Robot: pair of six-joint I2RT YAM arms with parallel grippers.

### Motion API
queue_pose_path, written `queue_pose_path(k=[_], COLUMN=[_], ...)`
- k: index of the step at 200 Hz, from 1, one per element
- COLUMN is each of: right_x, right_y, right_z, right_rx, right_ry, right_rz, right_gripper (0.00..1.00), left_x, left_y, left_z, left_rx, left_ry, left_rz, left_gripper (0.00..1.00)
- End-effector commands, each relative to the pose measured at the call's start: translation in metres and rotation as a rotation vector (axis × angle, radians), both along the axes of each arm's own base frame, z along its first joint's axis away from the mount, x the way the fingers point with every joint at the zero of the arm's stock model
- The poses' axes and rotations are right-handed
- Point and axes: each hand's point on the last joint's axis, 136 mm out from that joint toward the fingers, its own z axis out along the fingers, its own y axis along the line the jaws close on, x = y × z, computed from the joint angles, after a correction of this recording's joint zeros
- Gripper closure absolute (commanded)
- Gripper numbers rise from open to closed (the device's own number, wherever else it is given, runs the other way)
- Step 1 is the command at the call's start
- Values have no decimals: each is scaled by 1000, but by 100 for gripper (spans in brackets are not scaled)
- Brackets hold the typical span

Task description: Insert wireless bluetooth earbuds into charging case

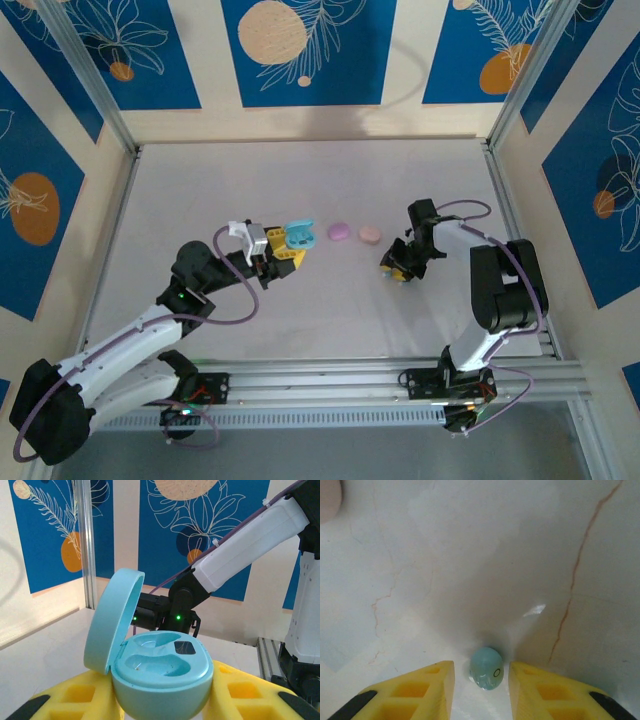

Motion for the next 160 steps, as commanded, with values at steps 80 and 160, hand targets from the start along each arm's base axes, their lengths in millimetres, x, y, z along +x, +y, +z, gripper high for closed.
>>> queue_pose_path(k=[80,160], right_x=[5,13], right_y=[14,19], right_z=[-1,2], right_rx=[23,9], right_ry=[3,-39], right_rz=[75,106], right_gripper=[68,71], left_x=[-4,-3], left_y=[1,1], left_z=[5,5], left_rx=[-9,-9], left_ry=[-24,-19], left_rz=[3,7], left_gripper=[63,63])
